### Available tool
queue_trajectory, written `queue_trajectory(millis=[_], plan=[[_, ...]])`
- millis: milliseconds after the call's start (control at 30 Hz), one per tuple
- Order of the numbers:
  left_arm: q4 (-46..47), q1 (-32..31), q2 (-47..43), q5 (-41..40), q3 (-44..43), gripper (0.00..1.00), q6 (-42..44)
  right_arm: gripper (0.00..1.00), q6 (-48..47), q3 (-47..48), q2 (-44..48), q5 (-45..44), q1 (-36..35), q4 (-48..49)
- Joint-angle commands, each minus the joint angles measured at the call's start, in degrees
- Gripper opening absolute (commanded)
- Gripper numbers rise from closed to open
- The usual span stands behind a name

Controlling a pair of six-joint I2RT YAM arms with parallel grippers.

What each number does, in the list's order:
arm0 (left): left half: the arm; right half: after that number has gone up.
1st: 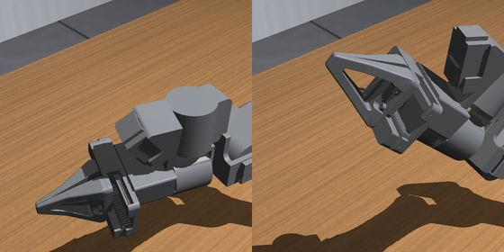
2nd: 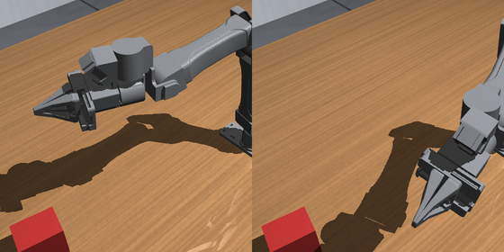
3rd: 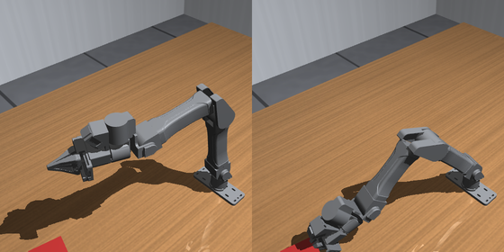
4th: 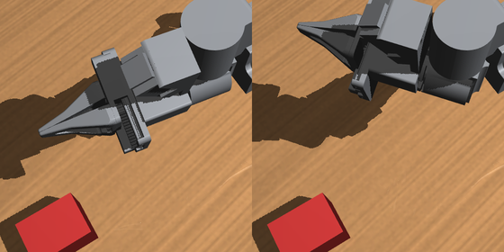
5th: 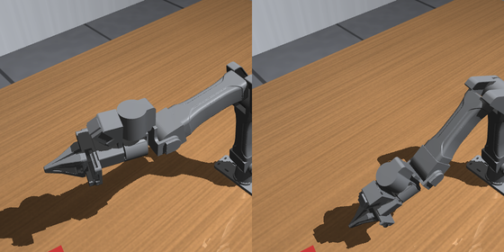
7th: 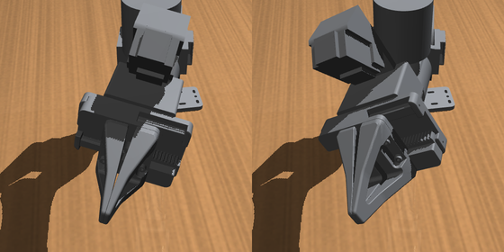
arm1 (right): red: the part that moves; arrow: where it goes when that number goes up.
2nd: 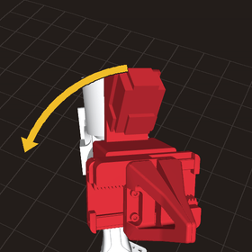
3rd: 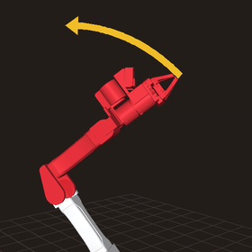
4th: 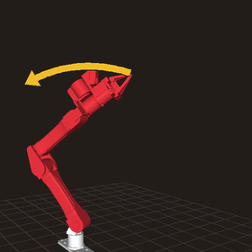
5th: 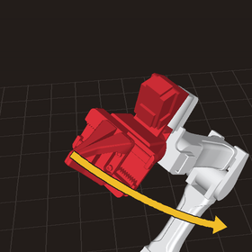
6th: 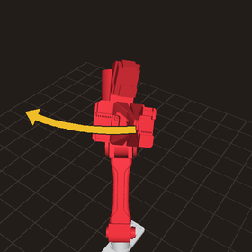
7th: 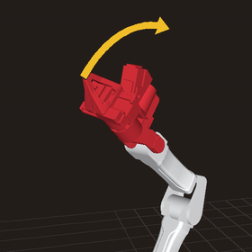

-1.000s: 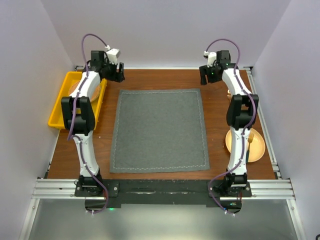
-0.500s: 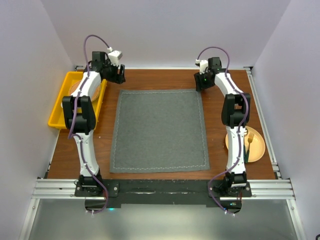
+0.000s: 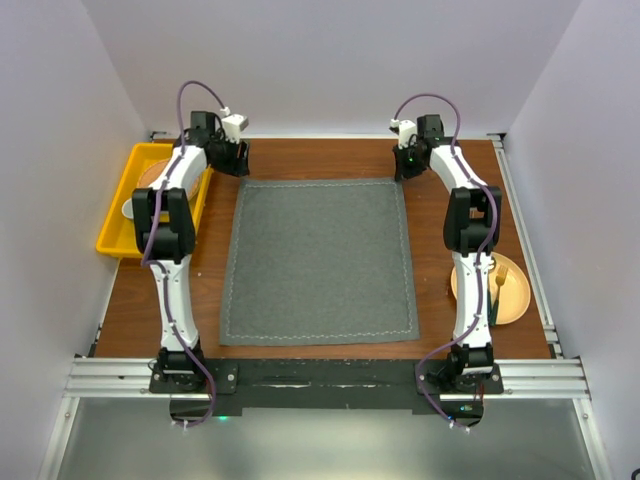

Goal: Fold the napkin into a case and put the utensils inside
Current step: Pick up the flattened napkin from the center of the board.

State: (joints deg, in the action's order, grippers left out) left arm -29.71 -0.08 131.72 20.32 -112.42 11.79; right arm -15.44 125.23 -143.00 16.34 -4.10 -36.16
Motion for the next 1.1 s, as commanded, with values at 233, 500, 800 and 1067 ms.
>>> queue_trajectory(millis=[233, 500, 800, 1067], plan=[[-2.4, 0.1, 2.6, -0.5, -3.2, 0.56, 3.2, 0.00, 0.8, 0.8, 0.9, 2.7, -0.1, 0.1], [-1.8, 0.1, 5.3, 3.8, -4.6, 0.40, 1.9, 0.00, 1.5, 1.1, 0.9, 1.5, 0.0, 1.0], [1.1, 0.1, 6.7, 4.7, -7.7, 0.00, 0.6, 0.00, 2.3, 5.3, -0.3, 0.4, 0.0, 2.1], [3.7, 0.1, 3.6, 4.9, -8.1, 0.00, 0.6, 0.00, 2.0, 6.1, 2.8, 0.2, 0.1, 3.8]])
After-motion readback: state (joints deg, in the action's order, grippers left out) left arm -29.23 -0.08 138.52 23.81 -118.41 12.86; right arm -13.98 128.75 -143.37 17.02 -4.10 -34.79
